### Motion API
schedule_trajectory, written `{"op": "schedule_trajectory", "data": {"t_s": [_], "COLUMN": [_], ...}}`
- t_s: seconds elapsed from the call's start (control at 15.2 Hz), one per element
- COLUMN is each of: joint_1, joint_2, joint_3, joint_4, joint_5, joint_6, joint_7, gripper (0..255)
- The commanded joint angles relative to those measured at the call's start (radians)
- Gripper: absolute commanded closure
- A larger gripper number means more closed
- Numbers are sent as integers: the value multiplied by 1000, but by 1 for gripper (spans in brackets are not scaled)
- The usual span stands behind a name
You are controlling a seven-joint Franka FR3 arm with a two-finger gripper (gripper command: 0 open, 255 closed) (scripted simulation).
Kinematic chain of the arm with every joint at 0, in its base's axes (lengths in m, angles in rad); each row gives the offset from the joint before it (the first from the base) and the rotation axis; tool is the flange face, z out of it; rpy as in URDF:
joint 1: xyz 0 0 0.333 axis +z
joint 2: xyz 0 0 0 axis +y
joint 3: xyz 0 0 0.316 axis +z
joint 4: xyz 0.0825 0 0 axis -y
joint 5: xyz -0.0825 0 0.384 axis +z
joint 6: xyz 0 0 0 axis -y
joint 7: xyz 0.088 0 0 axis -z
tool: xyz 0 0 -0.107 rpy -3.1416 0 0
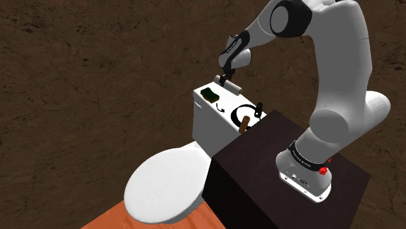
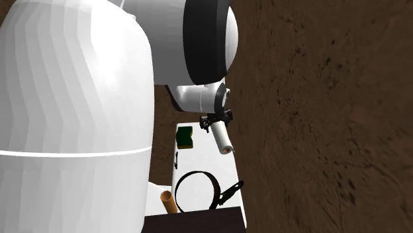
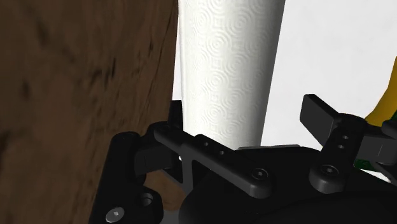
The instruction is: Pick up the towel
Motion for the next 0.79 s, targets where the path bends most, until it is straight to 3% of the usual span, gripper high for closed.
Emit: {"op": "schedule_trajectory", "data": {"t_s": [0.0,0.07,0.13,0.73], "joint_1": [-16,-16,-15,-17], "joint_2": [31,31,39,31], "joint_3": [-14,-14,-13,-13], "joint_4": [1,1,10,1], "joint_5": [1,0,1,0], "joint_6": [10,10,9,10], "joint_7": [1,1,3,2], "gripper": [0,0,255,255]}}
